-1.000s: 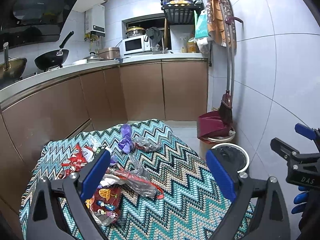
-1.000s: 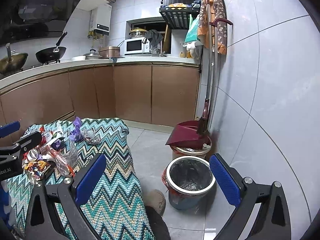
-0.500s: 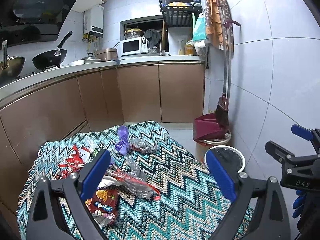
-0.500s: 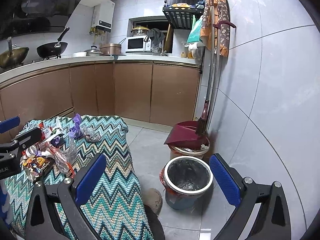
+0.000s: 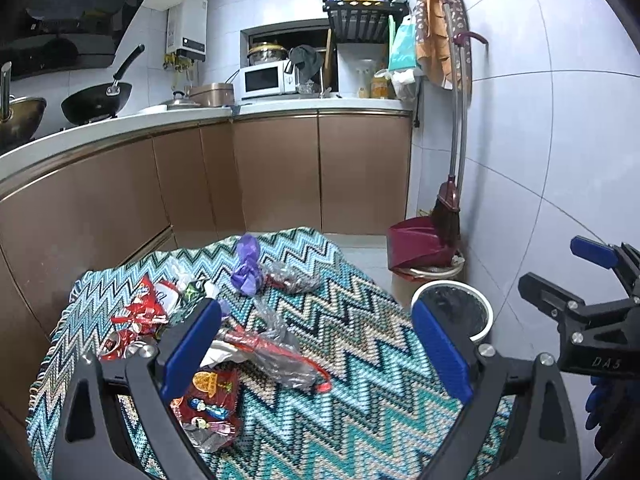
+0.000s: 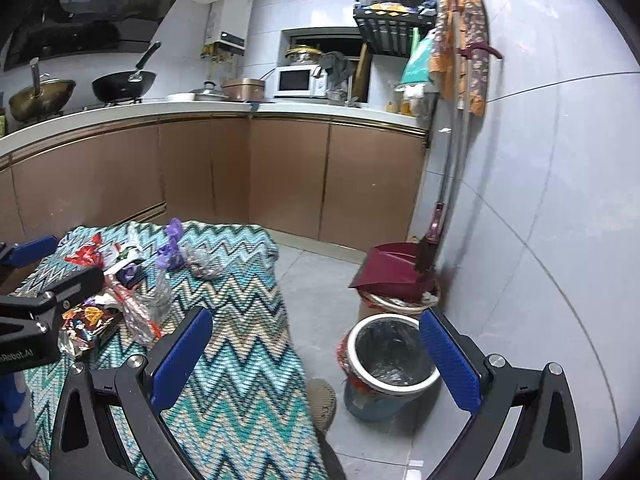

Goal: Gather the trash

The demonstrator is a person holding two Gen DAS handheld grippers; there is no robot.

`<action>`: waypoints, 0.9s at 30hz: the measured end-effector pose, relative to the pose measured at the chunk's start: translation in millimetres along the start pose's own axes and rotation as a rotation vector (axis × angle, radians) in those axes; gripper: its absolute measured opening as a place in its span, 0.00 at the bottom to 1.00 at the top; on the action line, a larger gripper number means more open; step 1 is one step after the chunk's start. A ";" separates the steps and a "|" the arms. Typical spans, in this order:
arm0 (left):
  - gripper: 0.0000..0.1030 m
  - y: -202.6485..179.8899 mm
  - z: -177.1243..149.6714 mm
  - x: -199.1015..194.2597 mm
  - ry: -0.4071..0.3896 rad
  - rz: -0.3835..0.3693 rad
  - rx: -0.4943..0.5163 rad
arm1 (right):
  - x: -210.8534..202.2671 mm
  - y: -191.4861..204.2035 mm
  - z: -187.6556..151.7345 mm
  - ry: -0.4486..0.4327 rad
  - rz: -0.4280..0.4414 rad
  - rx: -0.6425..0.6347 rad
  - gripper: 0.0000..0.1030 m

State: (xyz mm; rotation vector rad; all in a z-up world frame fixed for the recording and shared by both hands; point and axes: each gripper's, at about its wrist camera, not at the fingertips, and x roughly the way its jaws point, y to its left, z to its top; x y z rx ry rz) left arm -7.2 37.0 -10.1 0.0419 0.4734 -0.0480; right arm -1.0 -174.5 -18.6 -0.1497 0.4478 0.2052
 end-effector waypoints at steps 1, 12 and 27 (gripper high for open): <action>0.94 4.0 -1.4 1.7 0.006 0.000 -0.004 | 3.4 2.7 1.2 0.005 0.012 -0.004 1.00; 0.94 100.7 -40.9 13.3 0.139 0.029 -0.190 | 60.6 47.9 2.6 0.127 0.230 -0.078 1.00; 0.92 168.6 -91.2 53.7 0.318 0.002 -0.388 | 147.7 121.1 -0.3 0.319 0.596 -0.168 0.74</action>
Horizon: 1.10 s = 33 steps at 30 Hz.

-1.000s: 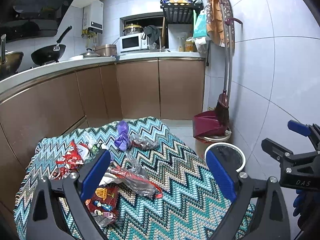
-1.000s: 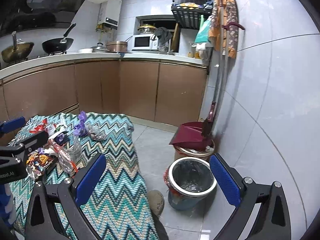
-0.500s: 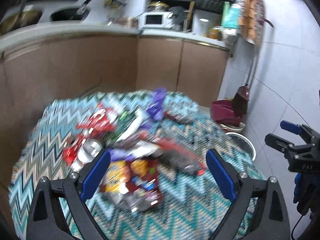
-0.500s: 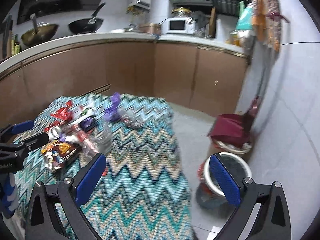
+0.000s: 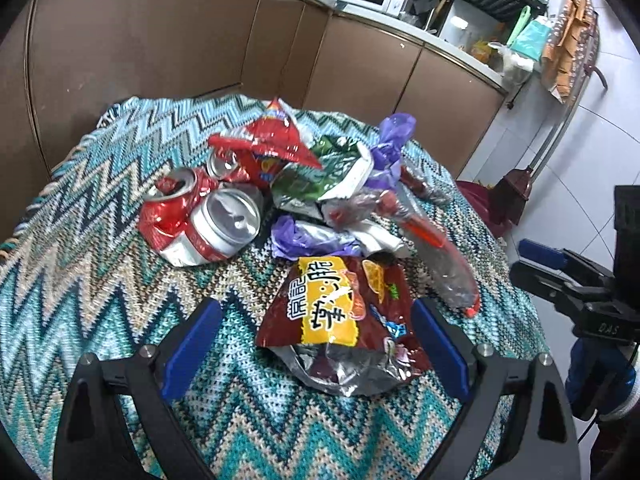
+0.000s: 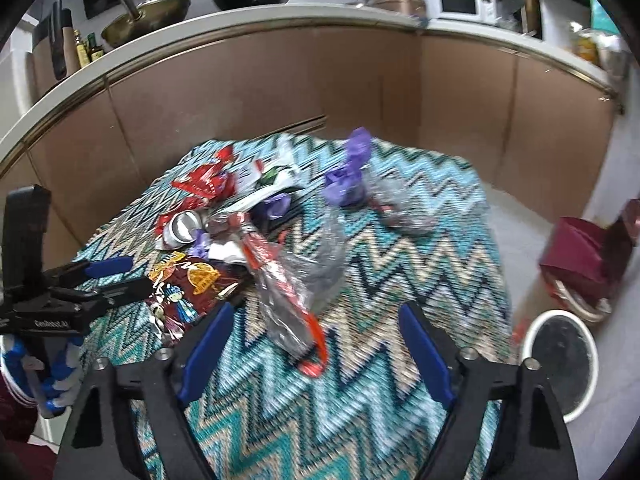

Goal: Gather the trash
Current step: 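Grasp the yellow-red snack bag with the left tool while the right tool grasps a red wrapper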

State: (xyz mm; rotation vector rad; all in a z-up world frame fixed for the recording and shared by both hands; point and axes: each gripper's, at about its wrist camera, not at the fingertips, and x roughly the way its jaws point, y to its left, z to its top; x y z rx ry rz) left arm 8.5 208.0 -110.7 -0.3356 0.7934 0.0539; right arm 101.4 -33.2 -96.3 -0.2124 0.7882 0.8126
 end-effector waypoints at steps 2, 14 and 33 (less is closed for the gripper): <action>0.92 0.7 0.5 6.1 0.012 -0.004 -0.005 | 11.9 -0.1 1.4 0.024 0.019 0.000 0.70; 0.39 -9.1 -4.0 18.9 0.055 -0.023 0.030 | 54.3 -0.5 -0.3 0.105 0.066 0.001 0.24; 0.17 -27.8 -13.0 -70.6 -0.114 -0.027 0.089 | -61.8 27.5 -22.3 -0.089 -0.034 -0.031 0.06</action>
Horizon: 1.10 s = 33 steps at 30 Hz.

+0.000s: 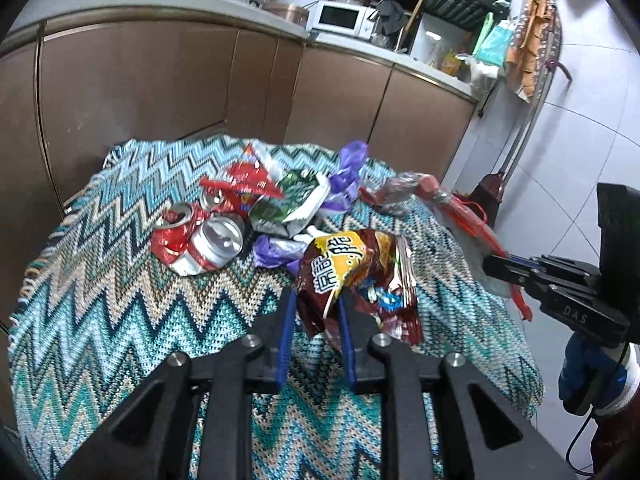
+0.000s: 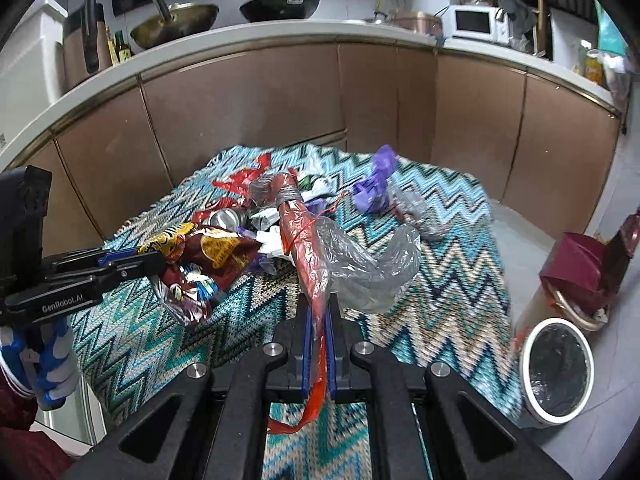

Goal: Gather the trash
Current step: 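Grasp the yellow-red snack bag with the left tool while the right tool grasps a red wrapper, then carry both held wrappers to the bin and open both tools to drop them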

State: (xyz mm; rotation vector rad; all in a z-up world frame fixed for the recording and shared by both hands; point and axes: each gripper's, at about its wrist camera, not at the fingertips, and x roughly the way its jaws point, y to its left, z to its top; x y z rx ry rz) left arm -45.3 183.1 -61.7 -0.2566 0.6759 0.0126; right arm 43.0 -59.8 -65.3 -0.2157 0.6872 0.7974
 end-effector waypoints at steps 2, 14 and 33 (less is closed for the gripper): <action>0.15 -5.9 2.0 -5.4 -0.011 -0.001 0.009 | -11.3 -6.4 -3.7 -0.018 -0.015 0.017 0.06; 0.02 -80.9 42.0 16.4 -0.006 -0.052 0.126 | -72.7 -94.7 -42.8 -0.091 -0.183 0.195 0.06; 0.02 -347.2 74.0 254.8 0.294 -0.215 0.445 | -27.0 -314.4 -132.3 0.032 -0.394 0.610 0.07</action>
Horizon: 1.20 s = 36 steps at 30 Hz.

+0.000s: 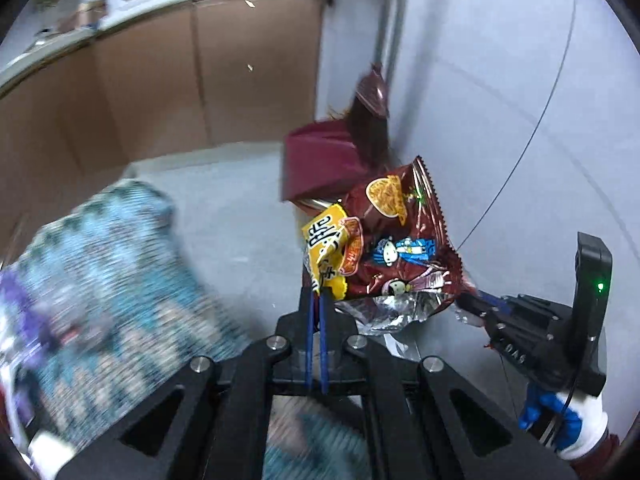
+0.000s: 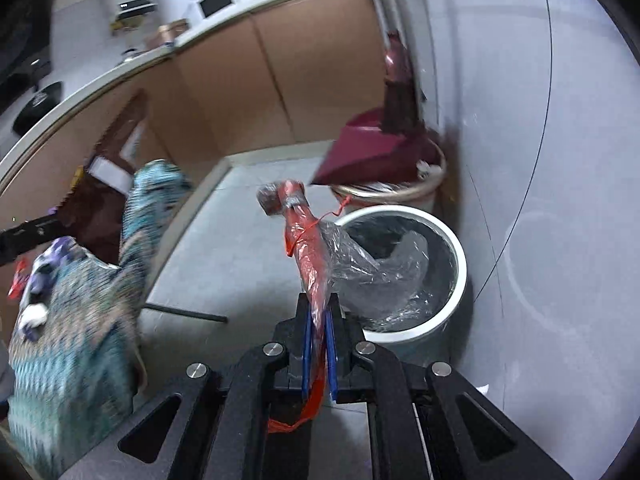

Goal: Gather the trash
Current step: 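Carry both held wrappers to the bin and open both tools to drop them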

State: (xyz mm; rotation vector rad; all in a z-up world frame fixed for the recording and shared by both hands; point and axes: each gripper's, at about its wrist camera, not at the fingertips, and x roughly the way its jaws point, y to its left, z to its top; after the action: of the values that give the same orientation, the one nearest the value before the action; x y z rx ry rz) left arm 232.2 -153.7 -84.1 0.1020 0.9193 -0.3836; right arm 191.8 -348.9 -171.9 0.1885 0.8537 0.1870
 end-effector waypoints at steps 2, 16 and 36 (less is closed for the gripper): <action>0.03 -10.6 13.6 36.1 0.044 -0.003 0.014 | 22.5 -13.0 7.6 0.022 -0.013 0.016 0.07; 0.09 -31.7 51.2 201.8 0.239 -0.065 -0.038 | 117.1 -71.4 25.9 0.129 -0.069 0.077 0.41; 0.35 -27.4 35.6 49.7 -0.052 -0.071 -0.067 | 17.2 -29.0 28.4 0.013 -0.110 0.028 0.61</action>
State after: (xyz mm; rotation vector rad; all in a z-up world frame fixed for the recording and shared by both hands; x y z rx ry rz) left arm 276.1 -201.9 -99.7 -0.0016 0.8853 -0.4191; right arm 227.0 -375.4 -173.1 0.1660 0.8779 0.0731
